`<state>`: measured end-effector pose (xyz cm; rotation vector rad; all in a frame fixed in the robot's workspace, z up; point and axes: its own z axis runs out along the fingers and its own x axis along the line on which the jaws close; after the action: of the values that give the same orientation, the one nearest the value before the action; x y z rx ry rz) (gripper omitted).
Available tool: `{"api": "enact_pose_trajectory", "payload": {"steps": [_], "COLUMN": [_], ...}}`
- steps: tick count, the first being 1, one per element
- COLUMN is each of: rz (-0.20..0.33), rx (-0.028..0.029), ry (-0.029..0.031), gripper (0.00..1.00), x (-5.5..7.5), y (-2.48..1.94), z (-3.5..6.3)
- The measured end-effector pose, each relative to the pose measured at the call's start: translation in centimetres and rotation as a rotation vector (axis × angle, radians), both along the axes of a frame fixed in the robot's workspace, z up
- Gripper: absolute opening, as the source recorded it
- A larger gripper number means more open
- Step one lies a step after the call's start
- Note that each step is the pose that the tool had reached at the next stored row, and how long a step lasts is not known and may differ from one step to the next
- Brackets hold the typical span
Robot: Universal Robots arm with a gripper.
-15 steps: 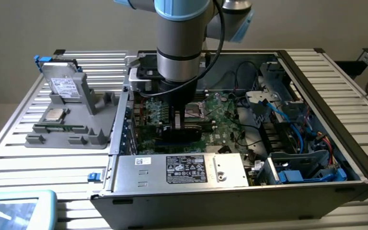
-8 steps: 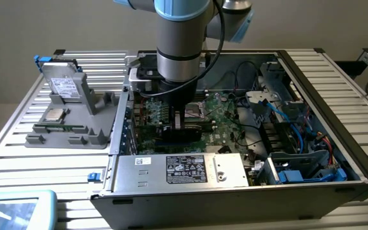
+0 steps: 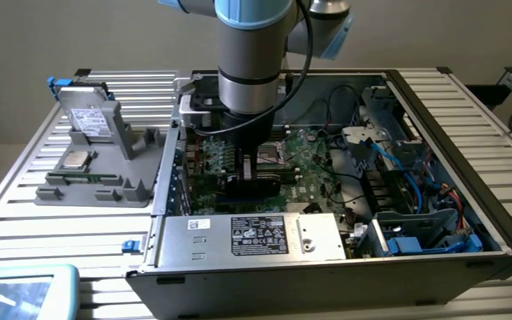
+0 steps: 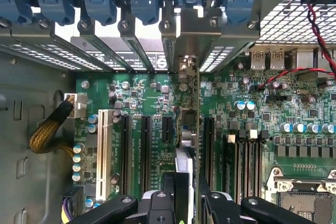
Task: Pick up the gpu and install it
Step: 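Insert the gpu into the slot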
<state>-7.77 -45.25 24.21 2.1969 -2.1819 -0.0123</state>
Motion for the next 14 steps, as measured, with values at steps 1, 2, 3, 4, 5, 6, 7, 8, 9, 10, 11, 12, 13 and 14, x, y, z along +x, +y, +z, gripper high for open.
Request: {"api": "enact_pose_trajectory", "payload": {"steps": [1,2,3,4,5,6,7,8,9,10,11,12,13,14], "rz": [0.0,0.0,0.0,0.001,0.001,0.002,0.003,0.003,0.004,0.005,0.005,0.005,0.006,0.006], "rx": [0.0,0.0,0.0,0.0,0.0,0.0,0.0001,0.0001,0.0001,0.0001,0.0002,0.0001,0.0001,0.0001], "ry": [0.0001,0.0001,0.0001,0.0001,0.0001,0.0001,0.0001,0.0,0.0001,0.0001,0.0001,0.0001,0.0001,0.0002], "gripper": [0.27,0.27,0.27,0.27,0.27,0.27,0.27,0.27,0.27,0.27,0.27,0.27,0.27,0.27], "x": [0.0,0.0,0.0,0.0,0.0,0.0,0.0,0.0,0.0,0.0,0.0,0.0,0.0,0.0], "y": [0.0,0.0,0.0,0.0,0.0,0.0,-0.01,-0.01,-0.03,-0.04,-0.04,-0.04,-0.04,-0.04], "z": [0.0,0.0,0.0,0.0,0.0,0.0,0.0,0.0,0.0,0.0,-0.01,0.0,0.0,0.0]}}
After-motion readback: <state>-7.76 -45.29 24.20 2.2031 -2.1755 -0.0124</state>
